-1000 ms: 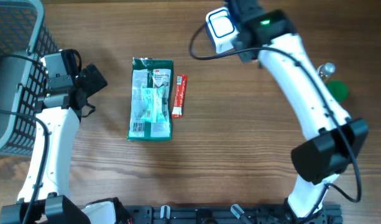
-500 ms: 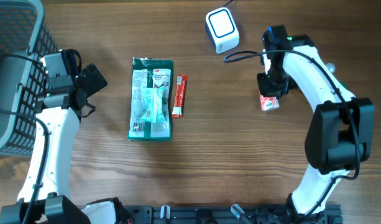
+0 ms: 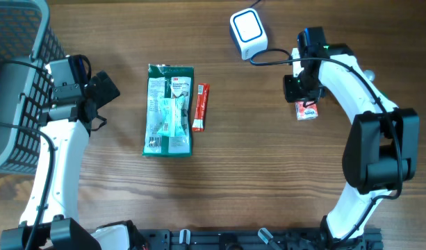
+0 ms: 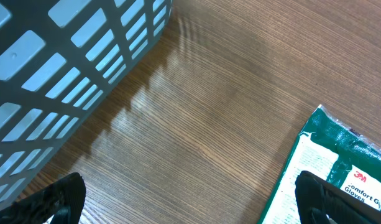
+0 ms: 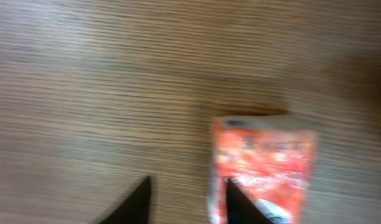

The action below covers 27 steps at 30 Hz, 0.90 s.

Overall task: Scan the item barcode
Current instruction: 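Carry the tissue pack right and set it down near the bottle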

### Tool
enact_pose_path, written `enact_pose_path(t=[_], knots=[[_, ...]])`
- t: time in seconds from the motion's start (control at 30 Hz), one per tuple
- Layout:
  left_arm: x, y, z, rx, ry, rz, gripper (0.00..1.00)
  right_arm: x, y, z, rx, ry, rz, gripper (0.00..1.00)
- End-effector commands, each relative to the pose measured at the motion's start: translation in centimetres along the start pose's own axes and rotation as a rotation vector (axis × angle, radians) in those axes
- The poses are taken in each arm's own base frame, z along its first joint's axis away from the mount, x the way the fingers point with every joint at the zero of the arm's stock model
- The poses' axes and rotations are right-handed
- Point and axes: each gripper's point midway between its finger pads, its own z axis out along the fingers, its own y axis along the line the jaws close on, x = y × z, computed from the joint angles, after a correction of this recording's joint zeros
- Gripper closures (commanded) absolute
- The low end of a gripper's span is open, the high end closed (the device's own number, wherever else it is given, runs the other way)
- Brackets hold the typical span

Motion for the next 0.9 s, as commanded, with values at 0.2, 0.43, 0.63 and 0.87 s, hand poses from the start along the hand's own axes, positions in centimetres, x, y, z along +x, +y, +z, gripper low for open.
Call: enact_pose_path(t=[0.2,0.43,0.63,0.87], knots=[[-0.7,-0.1,-0.4,0.009,-0.016,0.009,0.00,0.2,2.6,2.9,-0.106,-0.028,0.012,0.83],[-0.7,-0.1,-0.4,0.009,-0.016,0.009,0.00,2.4,-4.0,4.9,0.263,-0.023,0.097,0.85],[-0.7,-0.1,-0.4,0.009,-0.016,0.009,0.00,3.7,-7.6,3.6,0.470,0.019,0.087,0.86],[-0.7,-0.1,-0.4,0.009,-0.016,0.009,0.00,3.5,-6.9,3.8,0.402,0.023,0.093,0.93]])
